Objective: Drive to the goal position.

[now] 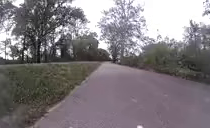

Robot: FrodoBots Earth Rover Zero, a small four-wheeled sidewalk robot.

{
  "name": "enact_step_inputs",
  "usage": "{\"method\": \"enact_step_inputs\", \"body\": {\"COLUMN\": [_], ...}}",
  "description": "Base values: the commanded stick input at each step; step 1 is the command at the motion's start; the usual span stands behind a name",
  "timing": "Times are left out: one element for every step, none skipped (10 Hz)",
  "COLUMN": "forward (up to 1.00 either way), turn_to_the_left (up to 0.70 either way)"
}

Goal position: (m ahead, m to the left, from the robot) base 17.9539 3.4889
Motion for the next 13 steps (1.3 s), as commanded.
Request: {"method": "enact_step_inputs", "body": {"forward": [1.0, 1.0, 1.0, 1.0, 1.0, 1.0, 1.0, 1.0, 1.0, 1.0, 1.0, 1.0, 1.0], "turn_to_the_left": [0.0, 0.0, 0.0, 0.0, 0.0, 0.0, 0.0, 0.0, 0.0, 0.0, 0.0, 0.0, 0.0]}}
